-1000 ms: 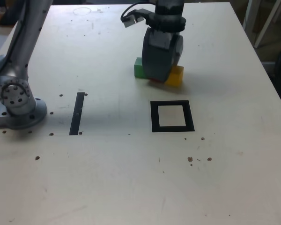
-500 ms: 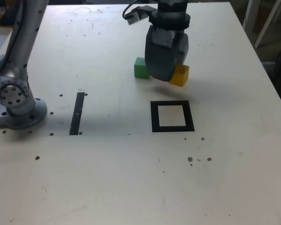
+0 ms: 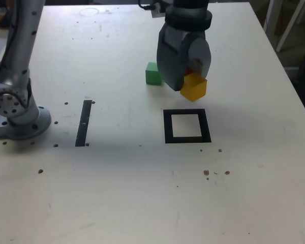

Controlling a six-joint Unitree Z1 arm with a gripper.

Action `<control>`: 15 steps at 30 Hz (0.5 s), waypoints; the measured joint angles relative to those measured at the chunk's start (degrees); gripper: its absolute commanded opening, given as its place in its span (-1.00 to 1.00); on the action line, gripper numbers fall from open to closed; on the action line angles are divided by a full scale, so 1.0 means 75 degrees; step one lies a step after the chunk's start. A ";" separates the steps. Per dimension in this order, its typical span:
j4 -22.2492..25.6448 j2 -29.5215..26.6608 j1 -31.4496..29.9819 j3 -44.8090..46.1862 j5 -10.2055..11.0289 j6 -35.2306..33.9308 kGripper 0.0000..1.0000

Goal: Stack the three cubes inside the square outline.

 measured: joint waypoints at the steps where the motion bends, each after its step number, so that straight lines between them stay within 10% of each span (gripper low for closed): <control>1: 0.0061 -0.0005 -0.0126 0.0000 0.0006 0.0159 -0.34; 15: 0.0176 -0.0064 -0.1602 0.0197 0.0688 0.0581 -0.33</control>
